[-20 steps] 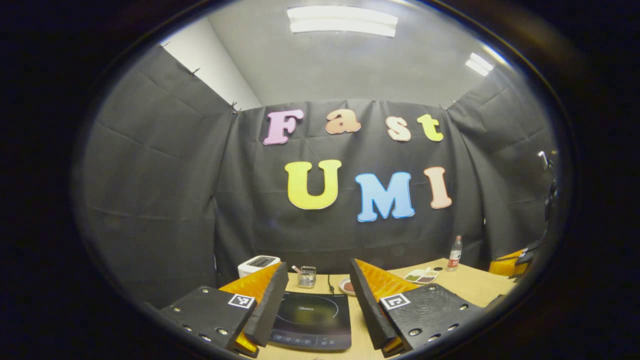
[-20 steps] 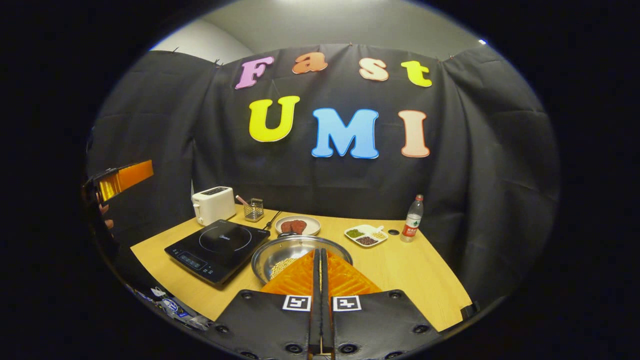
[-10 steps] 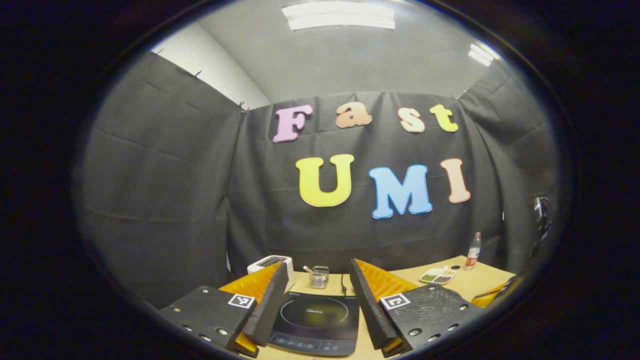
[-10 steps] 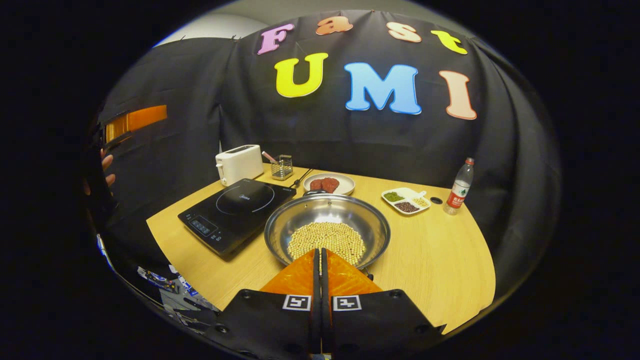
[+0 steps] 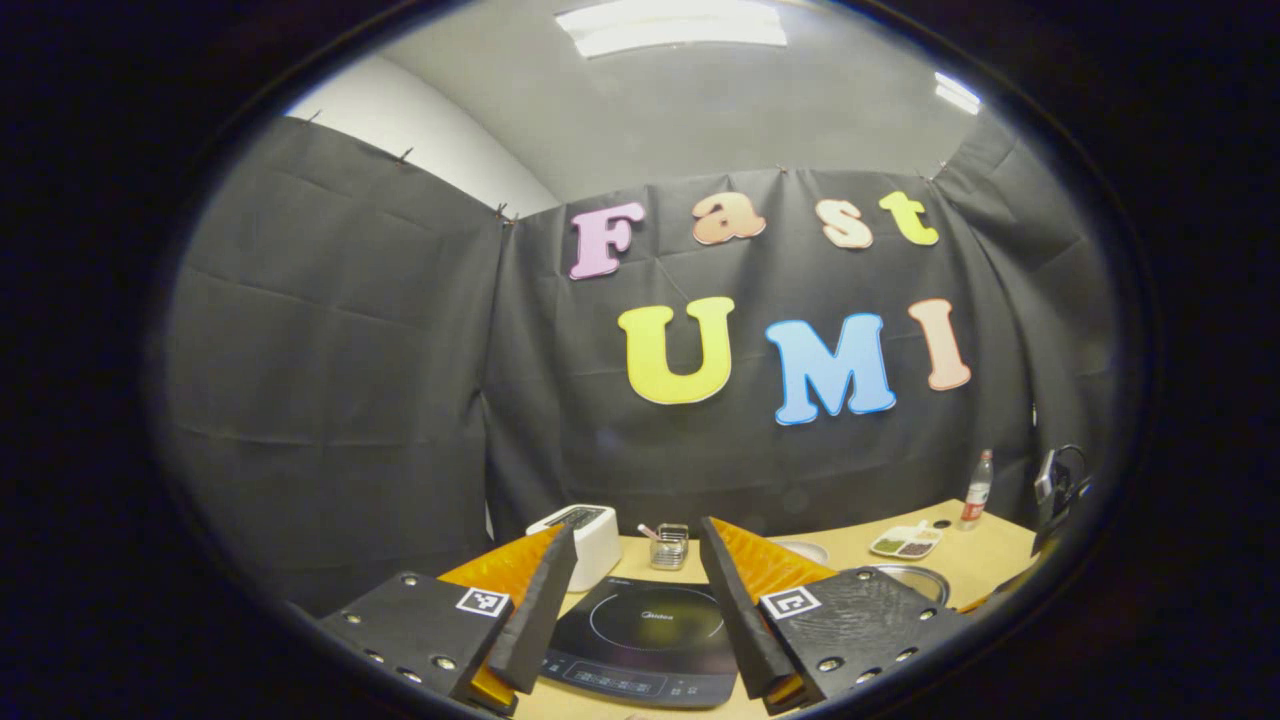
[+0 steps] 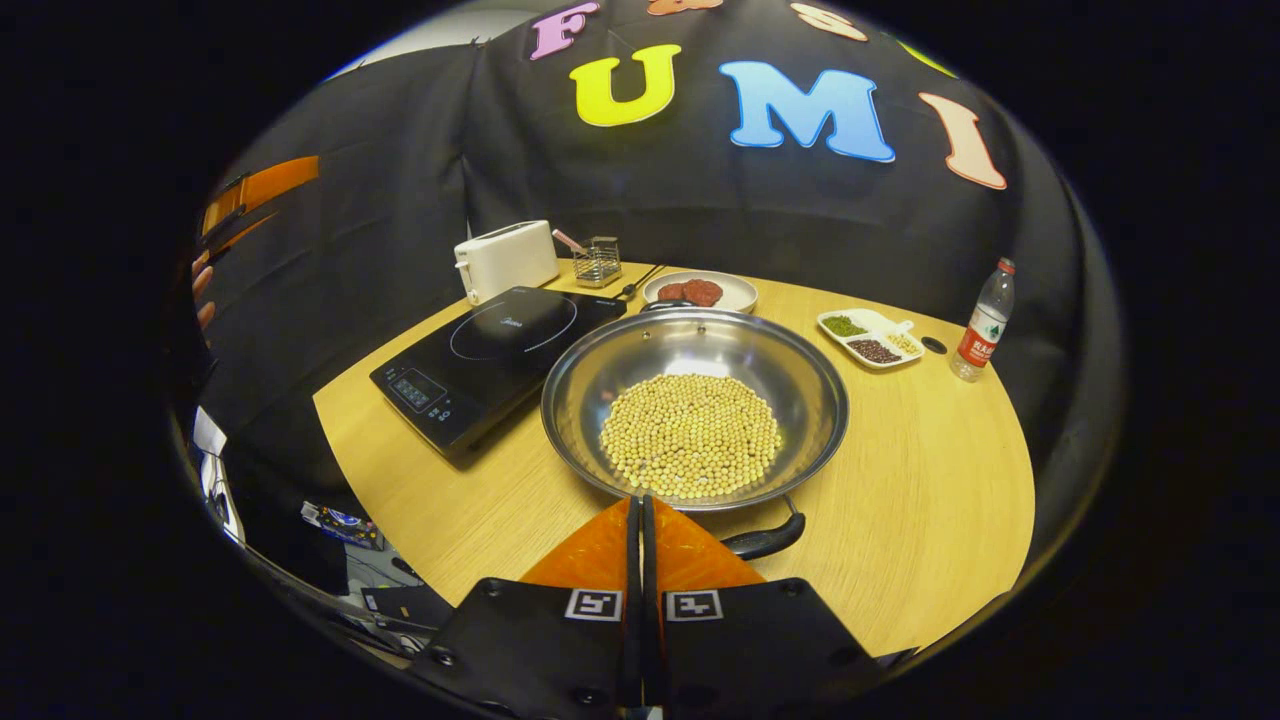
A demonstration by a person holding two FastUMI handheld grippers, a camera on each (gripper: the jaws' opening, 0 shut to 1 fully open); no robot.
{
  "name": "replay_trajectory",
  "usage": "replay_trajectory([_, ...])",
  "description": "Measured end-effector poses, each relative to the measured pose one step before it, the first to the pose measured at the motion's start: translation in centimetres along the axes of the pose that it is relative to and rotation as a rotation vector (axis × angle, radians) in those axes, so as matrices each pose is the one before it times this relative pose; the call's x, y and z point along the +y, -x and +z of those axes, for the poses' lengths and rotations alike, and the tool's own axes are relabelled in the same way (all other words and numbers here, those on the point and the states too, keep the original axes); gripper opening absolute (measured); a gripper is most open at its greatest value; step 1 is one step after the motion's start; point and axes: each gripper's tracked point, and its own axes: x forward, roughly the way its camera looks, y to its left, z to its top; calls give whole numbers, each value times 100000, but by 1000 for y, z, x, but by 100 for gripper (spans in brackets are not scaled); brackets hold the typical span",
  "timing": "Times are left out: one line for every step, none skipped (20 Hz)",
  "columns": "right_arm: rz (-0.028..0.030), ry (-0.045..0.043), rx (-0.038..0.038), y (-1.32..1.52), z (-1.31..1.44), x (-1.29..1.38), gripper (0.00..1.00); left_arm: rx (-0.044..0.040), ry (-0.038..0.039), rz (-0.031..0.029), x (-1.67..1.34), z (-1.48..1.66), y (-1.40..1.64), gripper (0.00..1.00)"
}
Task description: First push the handle of the pot to place it horizontally, then grasp the pot with both hands and set it on the induction cooktop.
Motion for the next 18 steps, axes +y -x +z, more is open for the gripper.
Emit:
replay_trajectory([675,-281,1693,-321,-502,89,2,426,-271,774,215,1,-5,72])
replay_trajectory([494,-615,1458,-384,-319,33,2,340,-176,652,136,-123,75,72])
replay_trajectory([1074,-1282,1519,-333,-315,150,2,47,-145,651,145,-151,72,72])
replay_trajectory([728,-1463,1712,-386,-287,4,2,45,-199,562,94,31,27,76])
replay_trajectory([308,-1299,2006,-325,-223,-99,2,57,-219,500,11,49,95,76])
replay_trajectory([225,-1199,1385,-308,-78,-214,2,74,-205,393,-38,54,-1,79])
replay_trajectory([260,-1334,600,-179,-21,-85,2,52,-196,351,-13,-201,-67,76])
replay_trajectory([241,-1423,479,-165,122,-141,2,136,-160,306,-45,-43,22,76])
replay_trajectory([92,-1168,662,-194,-64,-121,0,164,-98,239,-40,1,-41,76])
replay_trajectory([-162,-766,886,-144,13,-292,2,130,-28,151,-70,-85,-166,76])
replay_trajectory([529,-888,692,-174,-110,-21,2,194,72,-25,-199,-204,-27,76])
replay_trajectory([670,-1186,252,16,71,-19,2,295,66,-266,-289,-47,-253,73])
replay_trajectory([301,-868,35,-89,-119,124,2,146,-11,-224,-109,-100,-113,73])
replay_trajectory([181,-291,161,11,42,-10,2,-221,-38,-229,-225,68,-176,76])
replay_trajectory([-135,95,166,-85,-105,-54,2,-319,49,-362,-132,175,-101,73])
replay_trajectory([-328,286,373,2,-25,-177,2,-113,-59,-325,-268,171,-97,73])
replay_trajectory([-444,215,365,36,-106,-126,2,-272,-113,-354,-275,-121,-142,73])
replay_trajectory([-441,-36,240,56,-21,-280,2,-114,-107,-228,-170,88,-6,76])
